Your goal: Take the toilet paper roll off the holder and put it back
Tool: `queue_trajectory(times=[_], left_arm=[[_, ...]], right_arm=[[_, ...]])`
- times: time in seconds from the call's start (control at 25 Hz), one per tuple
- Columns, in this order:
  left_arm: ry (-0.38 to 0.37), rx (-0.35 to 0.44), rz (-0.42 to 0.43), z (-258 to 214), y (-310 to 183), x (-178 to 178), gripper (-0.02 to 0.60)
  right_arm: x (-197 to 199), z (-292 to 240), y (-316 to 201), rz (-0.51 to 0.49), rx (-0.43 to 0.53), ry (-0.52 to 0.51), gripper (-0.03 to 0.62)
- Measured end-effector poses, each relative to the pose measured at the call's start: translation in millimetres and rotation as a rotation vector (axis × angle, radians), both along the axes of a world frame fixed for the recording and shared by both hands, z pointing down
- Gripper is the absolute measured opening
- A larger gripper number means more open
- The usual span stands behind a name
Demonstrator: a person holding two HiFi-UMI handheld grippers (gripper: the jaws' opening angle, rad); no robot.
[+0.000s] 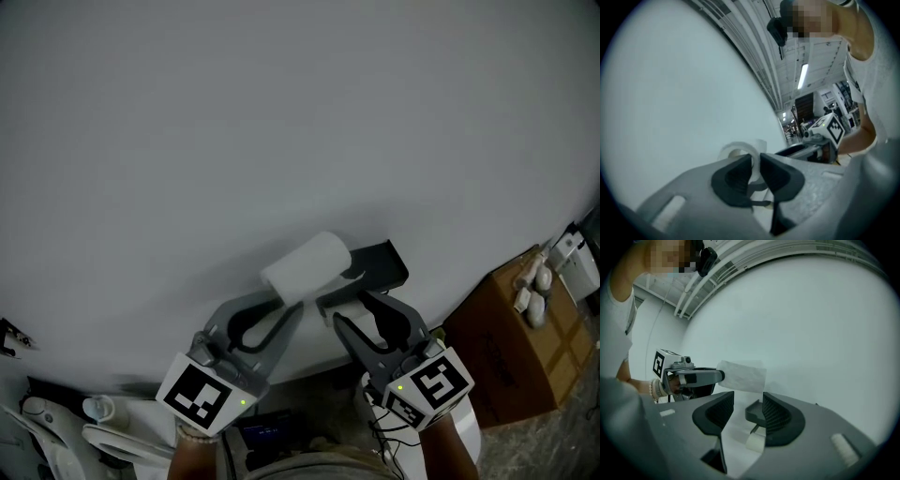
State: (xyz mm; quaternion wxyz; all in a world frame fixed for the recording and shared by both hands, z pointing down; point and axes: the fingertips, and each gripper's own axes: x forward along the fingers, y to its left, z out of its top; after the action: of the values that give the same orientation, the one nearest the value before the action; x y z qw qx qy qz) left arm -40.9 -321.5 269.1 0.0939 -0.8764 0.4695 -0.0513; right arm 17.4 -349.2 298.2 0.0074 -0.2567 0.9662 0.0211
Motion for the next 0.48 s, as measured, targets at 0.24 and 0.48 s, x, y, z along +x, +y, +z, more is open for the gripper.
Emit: queue_trajectory(times=[0.24,0.48], left_arm=[[0.008,0.018,0.092,5.7,-35.5,27.2,0.052],[-0.017,-0.021,0.121,28.2,-56.5,41.0,0.054]], right_arm=[[35.0,8.5,-9.1,0.092,-0.017,0.008,0.195],[53.1,16.6,-12.0,0.135,-0.040,0.011,0.195]])
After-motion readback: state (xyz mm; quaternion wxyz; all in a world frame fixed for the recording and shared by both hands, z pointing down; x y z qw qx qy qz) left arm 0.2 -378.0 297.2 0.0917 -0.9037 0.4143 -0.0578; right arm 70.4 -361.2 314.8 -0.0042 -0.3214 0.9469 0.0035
